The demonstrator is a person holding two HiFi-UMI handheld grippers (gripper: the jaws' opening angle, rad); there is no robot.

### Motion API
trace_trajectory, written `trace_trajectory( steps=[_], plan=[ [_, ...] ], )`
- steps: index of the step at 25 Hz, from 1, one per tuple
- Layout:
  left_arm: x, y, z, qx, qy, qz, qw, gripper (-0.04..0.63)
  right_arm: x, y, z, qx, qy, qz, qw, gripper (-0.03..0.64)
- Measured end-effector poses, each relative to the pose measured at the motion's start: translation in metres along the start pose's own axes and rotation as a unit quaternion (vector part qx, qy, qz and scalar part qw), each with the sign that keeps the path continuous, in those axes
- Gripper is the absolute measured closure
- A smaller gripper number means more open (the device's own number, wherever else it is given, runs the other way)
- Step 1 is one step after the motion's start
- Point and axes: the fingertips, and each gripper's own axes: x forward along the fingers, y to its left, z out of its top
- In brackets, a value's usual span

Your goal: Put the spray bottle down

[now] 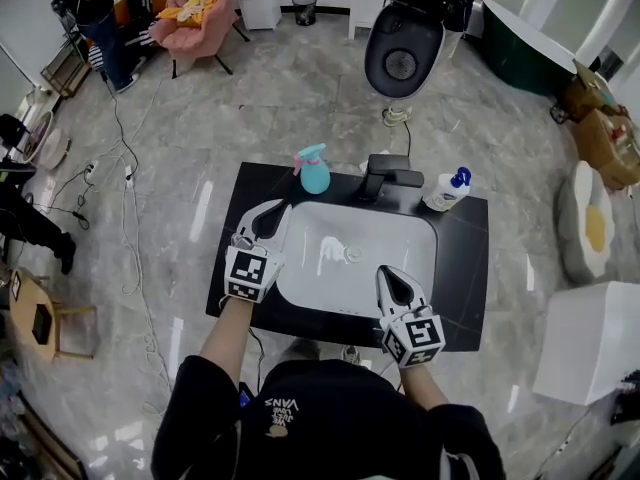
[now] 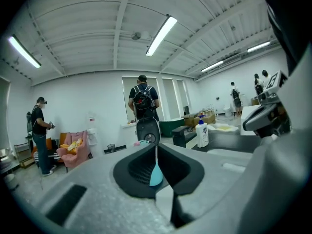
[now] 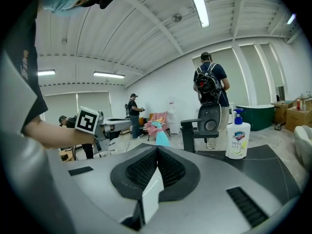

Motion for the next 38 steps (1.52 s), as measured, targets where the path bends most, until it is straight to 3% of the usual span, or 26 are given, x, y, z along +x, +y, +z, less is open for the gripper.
trace_trajectory(
  steps=[23,38],
  plan=[
    [-0.132,-0.115,0.004,-0.082,-0.011,0.067,0.9943,0.577,-0.067,0.017,-0.012,-0.032,-0.014,0.076,0.996,0.615],
    [-0.168,-0.167,0.002,-0.110,-0.024,0.088,0.9897,0.577,-0.099,0.018,-0.041,-0.028,0.014,0.112,0.993,0.615]
  ],
)
